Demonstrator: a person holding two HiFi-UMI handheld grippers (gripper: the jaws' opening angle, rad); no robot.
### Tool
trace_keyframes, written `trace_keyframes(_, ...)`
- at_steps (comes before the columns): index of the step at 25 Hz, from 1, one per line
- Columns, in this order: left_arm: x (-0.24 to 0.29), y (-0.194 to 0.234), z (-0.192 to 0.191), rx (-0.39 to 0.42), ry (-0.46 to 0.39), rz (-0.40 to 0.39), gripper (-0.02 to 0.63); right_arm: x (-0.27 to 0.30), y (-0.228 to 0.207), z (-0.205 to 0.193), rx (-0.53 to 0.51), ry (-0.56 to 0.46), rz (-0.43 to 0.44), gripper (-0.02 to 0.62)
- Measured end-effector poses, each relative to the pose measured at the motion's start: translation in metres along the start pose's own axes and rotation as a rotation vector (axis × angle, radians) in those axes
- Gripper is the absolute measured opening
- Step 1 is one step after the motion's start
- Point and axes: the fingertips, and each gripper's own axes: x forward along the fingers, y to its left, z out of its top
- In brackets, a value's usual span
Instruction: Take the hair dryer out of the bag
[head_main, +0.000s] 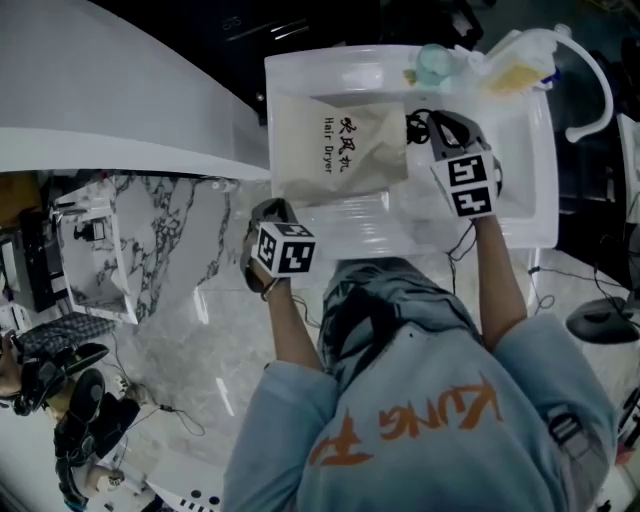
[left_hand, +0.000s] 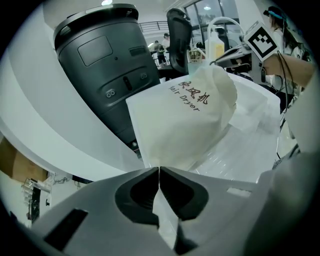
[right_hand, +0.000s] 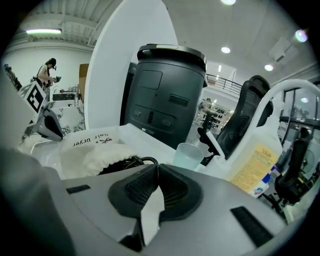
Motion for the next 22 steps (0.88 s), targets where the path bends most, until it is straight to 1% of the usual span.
trace_keyframes(5, -0.001, 0.000, 0.000, 0.004, -0.007, 0.009, 0.011, -0.025, -0.017, 0.003, 0.000, -0.029, -0.038, 0.020)
trace_keyframes(14, -0.004, -0.002, -0.001, 0.006, -0.011, 0.019, 0.011, -0.067, -0.034, 0.024, -0.064, -0.105, -0.109, 0.019)
trace_keyframes(19, -0.005, -0.002, -0.001, 0.004, -0.015, 0.028, 0.011, -0.087, -0.037, 0.034, -0.116, -0.109, -0.112, 0.018)
trace_keyframes(22, -0.005, -0.001, -0.002, -0.007, -0.019, 0.034, 0.011, -0.097, -0.045, 0.026, -0.105, -0.091, -0.129, 0.018)
